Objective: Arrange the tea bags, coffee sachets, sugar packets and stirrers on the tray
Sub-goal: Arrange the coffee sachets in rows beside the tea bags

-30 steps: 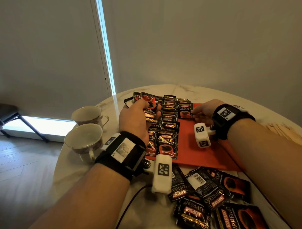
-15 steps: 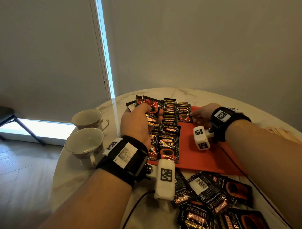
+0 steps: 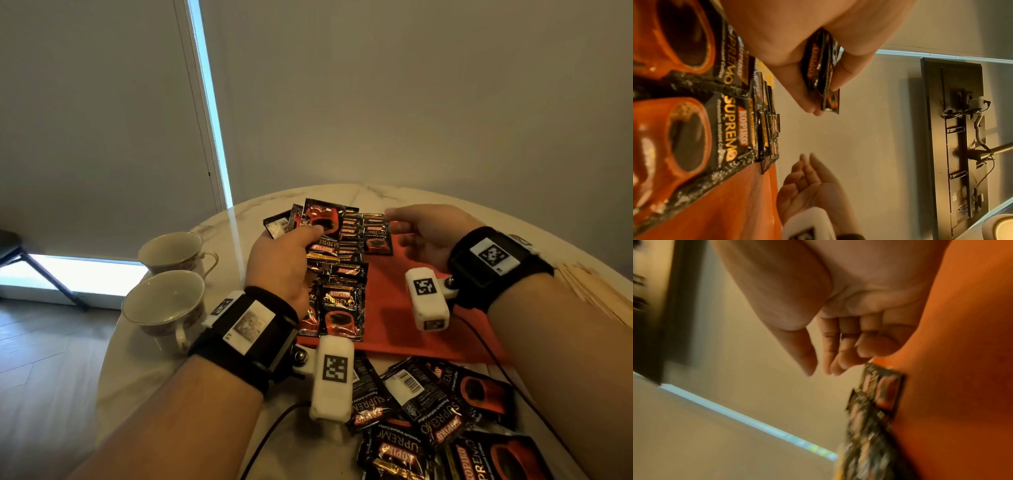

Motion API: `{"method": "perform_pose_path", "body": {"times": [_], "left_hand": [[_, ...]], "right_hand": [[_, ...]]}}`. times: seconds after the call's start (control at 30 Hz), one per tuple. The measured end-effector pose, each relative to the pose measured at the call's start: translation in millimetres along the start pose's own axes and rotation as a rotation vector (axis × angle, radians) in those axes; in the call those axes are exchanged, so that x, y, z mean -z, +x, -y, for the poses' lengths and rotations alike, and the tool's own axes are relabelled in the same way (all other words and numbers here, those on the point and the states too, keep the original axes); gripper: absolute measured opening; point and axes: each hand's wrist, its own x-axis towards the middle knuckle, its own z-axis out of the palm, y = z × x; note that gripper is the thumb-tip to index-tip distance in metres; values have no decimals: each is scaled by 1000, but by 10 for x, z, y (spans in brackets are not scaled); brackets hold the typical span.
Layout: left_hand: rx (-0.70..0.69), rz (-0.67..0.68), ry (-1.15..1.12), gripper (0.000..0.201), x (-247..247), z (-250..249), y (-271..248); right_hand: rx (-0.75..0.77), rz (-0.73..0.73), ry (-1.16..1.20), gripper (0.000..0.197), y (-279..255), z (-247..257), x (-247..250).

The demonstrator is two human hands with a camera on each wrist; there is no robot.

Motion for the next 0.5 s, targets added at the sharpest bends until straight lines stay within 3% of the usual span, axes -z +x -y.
{"method": "perform_pose_path", "body": {"times": [0.17, 0.33, 0.5], "left_hand": [[-74, 51, 168, 36, 10, 61, -28], [-84, 124, 181, 46, -1, 61, -65], [-84, 204, 134, 39, -24, 29, -103]], "right_hand": [[110, 363, -4, 29, -438, 30, -194], [194, 327, 70, 11, -479, 17, -309], [121, 311, 240, 6, -476, -23, -332]]}}
